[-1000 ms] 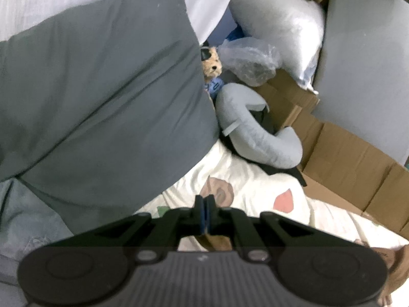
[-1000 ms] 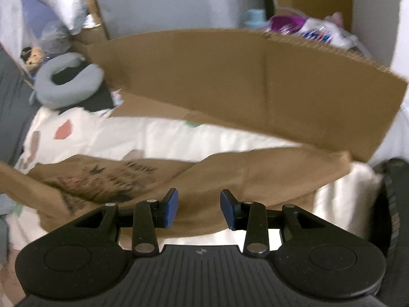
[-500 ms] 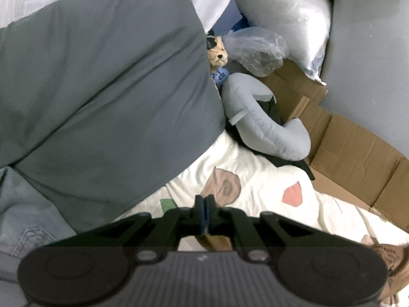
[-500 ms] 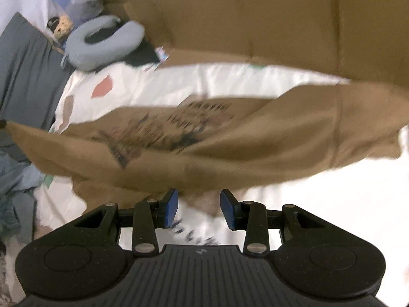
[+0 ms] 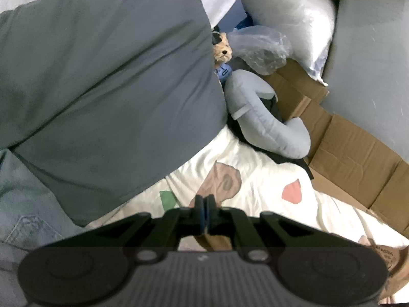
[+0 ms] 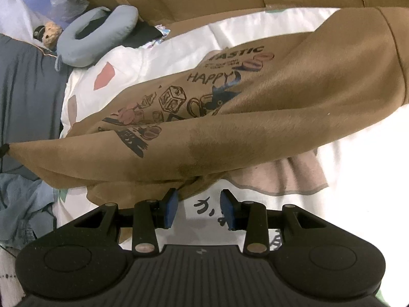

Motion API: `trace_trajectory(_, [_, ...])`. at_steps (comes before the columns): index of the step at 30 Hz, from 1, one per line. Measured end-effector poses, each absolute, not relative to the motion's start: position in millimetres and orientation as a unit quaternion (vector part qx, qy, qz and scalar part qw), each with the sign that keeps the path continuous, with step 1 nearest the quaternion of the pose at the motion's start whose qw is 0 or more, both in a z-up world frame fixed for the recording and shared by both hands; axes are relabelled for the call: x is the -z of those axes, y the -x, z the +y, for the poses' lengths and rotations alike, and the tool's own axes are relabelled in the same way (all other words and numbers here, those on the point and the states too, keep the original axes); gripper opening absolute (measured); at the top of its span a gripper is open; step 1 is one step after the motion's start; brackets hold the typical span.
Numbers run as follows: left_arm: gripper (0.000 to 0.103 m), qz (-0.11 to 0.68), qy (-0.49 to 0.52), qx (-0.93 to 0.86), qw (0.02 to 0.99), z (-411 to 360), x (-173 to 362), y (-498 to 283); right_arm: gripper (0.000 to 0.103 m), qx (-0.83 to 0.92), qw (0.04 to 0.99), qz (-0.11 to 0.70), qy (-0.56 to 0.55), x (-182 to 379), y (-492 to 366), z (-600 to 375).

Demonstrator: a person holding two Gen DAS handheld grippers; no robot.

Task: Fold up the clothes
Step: 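Swing the T-shirt out and lay it flat across the quilt with both grippers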

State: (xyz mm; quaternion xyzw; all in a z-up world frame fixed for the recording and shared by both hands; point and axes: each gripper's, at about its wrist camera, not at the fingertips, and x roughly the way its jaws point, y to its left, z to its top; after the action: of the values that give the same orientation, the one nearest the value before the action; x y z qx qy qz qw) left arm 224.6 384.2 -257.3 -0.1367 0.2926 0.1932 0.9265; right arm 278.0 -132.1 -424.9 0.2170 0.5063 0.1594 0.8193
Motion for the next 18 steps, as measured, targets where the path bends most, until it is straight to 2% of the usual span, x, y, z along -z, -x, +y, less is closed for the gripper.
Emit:
trace_trajectory(5, [0.002, 0.292, 0.142, -0.190, 0.926, 387, 260, -223, 0.047, -0.147, 0.814, 0.506, -0.245, 436, -282, -129])
trace_trajectory(7, [0.002, 0.292, 0.144, -0.189, 0.927, 388, 261, -222, 0.064, -0.151, 0.812, 0.501, -0.259, 438, -283, -126])
trace_trajectory(9, [0.002, 0.291, 0.146, -0.187, 0.927, 389, 261, -222, 0.075, -0.158, 0.813, 0.492, -0.268, 440, -282, -121])
trace_trajectory(15, [0.002, 0.293, 0.146, -0.184, 0.927, 389, 262, -219, 0.076, -0.148, 0.823, 0.465, -0.291, 443, -277, -118])
trace_trajectory(17, [0.002, 0.294, 0.145, -0.183, 0.927, 390, 262, -217, 0.073, -0.153, 0.817, 0.464, -0.307, 445, -277, -124])
trace_trajectory(18, [0.002, 0.294, 0.144, -0.183, 0.927, 390, 262, -217, 0.066, -0.152, 0.814, 0.465, -0.314, 446, -276, -127])
